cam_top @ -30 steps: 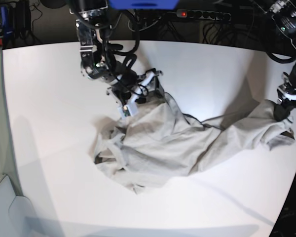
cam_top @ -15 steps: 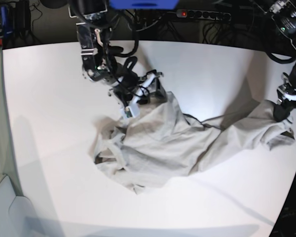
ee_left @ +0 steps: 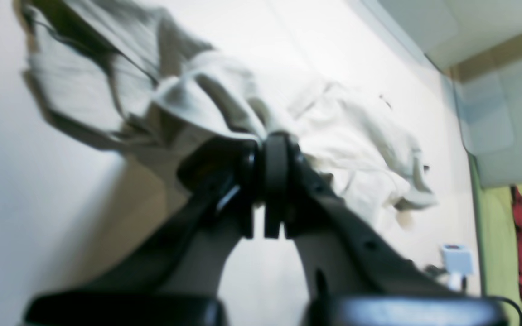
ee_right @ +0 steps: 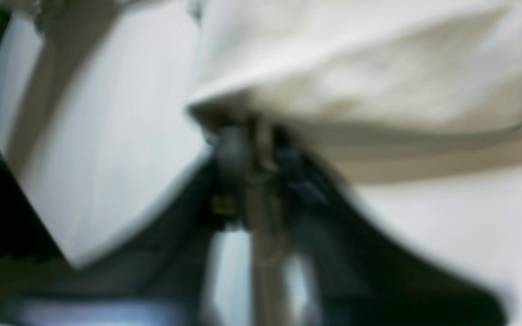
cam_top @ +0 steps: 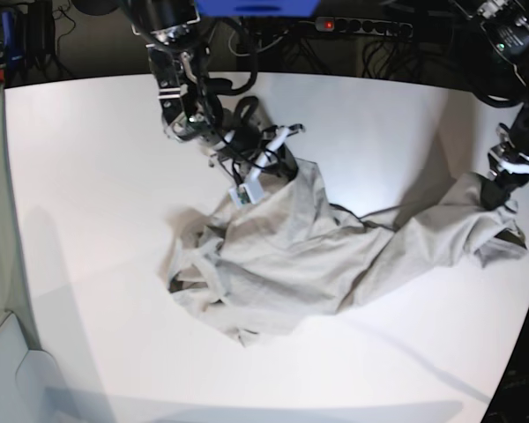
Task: Layout the t-shirt on the table in an organized manner, then fold the t-shirt properly
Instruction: 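Reach the right gripper into the crumpled shirt and grasp fabric, then lift the shirt with both grippers and stretch it between them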
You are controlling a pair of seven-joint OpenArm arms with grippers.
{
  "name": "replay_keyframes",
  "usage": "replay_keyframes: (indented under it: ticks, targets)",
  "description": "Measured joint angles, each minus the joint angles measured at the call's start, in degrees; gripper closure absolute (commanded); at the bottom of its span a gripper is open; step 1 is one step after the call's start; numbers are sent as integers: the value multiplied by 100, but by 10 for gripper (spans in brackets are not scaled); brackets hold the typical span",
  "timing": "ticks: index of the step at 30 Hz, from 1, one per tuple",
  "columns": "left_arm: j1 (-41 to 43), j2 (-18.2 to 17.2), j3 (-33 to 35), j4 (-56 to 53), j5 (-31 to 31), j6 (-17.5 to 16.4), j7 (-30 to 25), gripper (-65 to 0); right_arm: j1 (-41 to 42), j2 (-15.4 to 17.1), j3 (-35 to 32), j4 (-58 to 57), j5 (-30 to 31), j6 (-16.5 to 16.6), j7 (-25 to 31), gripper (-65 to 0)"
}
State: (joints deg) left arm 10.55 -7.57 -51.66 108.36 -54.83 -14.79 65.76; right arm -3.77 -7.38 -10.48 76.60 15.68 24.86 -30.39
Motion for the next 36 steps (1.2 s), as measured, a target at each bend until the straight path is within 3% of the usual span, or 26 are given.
replay_keyframes:
  ticks: [4,9,15,19,24,28,36]
  targets:
    - [271,-7,254,22,-26,-2,-7,0,-103,-26,-31,225,-55,-2,-44,0]
    - [599,-7,658,76,-50,-4,-7,0,-573,-26,-35,1486,-92,-11,-131,0]
    - [1034,-35,1331,396,-251,-4,22,0,-678,-24,-13,2966,-63,2,-76,0]
    - [1038,-103,1427,695,-476,-26,-2,0,-675,101,2,3805,-50,17,-42,0]
    - [1032,-579,1353,682,-468,-24,-22,0,-564,144,48,3952,-31,22,442,0]
    - [914,-903,793,673,-457,-17,4,0,-396,293,153,3941,-44,-2,970,0]
    - [63,-1744,575,588,-501,-24,-39,0,481,225,944,3939,-22,-142,1014,0]
